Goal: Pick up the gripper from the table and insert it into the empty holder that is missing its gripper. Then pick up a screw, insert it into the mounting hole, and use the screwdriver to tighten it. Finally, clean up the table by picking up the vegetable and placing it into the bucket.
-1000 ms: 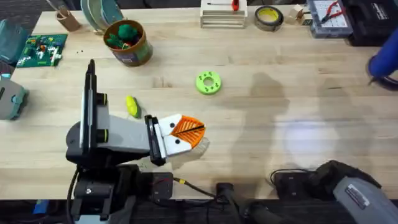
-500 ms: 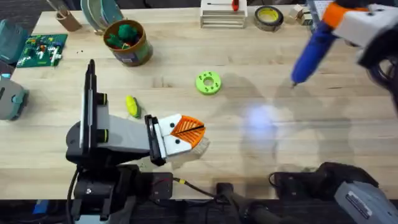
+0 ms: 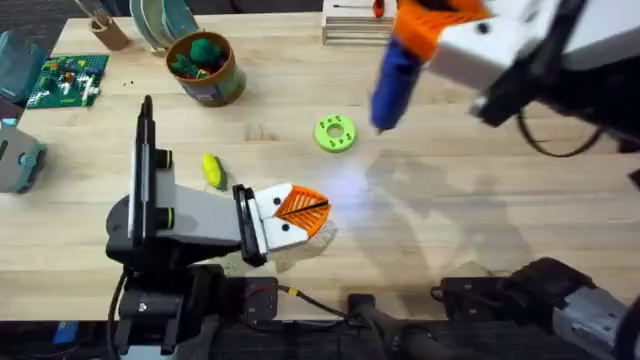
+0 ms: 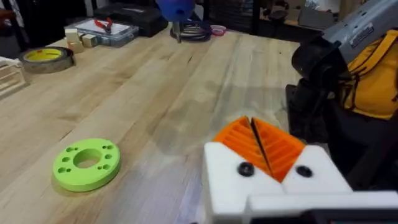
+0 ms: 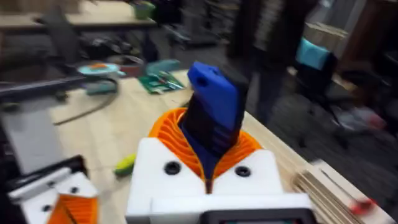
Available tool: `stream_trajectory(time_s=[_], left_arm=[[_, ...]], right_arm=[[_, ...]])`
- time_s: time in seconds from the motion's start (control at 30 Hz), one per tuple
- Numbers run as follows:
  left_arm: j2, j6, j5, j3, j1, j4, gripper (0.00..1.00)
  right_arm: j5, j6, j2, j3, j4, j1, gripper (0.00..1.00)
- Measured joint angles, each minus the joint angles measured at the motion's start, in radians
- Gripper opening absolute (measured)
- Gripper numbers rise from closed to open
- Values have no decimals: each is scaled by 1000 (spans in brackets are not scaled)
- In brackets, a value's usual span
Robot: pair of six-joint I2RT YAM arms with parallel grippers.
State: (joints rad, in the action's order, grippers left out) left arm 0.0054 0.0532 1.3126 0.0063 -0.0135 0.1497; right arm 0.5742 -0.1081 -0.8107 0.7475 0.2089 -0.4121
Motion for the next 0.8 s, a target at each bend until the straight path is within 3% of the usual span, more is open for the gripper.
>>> stream_trajectory(time_s=[0.23, 0.8], left_arm=[[0, 0, 0, 0, 0, 0, 11], [0, 0, 0, 0, 0, 0, 11]], right_arm=[[-19, 4, -109, -6, 189, -188, 11], [-20, 4, -178, -6, 367, -412, 11]])
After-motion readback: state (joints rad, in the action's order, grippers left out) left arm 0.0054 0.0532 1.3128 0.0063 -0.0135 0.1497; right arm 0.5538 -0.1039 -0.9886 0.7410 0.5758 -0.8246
